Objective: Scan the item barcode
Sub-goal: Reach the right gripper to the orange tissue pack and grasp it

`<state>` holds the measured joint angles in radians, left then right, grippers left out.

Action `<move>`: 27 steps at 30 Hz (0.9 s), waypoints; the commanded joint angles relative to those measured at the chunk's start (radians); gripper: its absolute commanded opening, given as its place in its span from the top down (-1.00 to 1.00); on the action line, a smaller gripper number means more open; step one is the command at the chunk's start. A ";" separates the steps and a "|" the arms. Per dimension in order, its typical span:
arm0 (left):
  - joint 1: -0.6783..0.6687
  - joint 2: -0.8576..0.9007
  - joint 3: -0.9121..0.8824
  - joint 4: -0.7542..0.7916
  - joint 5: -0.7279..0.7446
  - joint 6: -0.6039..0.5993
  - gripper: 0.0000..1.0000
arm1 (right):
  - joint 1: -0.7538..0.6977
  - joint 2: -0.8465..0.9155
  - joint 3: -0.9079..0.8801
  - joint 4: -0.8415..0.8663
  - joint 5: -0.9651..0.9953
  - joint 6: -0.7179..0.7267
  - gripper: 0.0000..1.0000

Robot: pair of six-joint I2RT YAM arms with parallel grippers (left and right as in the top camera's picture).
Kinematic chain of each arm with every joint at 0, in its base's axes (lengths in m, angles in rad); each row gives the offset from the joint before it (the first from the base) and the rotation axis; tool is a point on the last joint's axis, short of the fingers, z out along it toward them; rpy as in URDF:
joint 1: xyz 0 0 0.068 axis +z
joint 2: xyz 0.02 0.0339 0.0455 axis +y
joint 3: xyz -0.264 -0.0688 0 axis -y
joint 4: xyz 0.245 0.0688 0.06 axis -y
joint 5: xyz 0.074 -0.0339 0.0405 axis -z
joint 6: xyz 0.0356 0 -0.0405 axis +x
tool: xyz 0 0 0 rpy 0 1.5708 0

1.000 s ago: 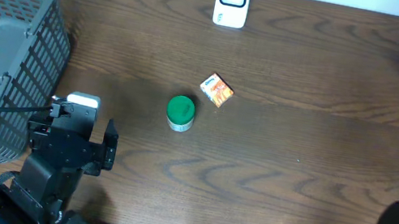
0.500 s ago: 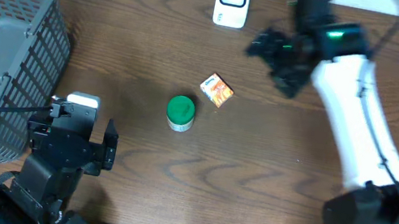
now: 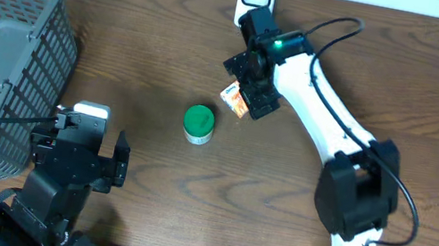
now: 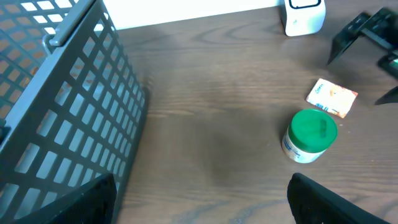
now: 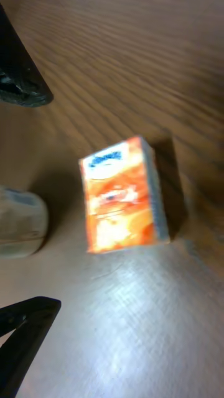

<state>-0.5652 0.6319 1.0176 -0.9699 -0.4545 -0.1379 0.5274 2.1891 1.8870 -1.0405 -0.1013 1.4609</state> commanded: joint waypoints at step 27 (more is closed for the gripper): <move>-0.003 -0.004 -0.002 -0.002 -0.010 -0.006 -0.76 | -0.043 0.170 0.052 0.051 0.033 -0.282 -0.89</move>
<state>-0.5652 0.6319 1.0176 -0.9699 -0.4549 -0.1379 0.4938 2.3489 1.9160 -0.9848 -0.0921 1.2381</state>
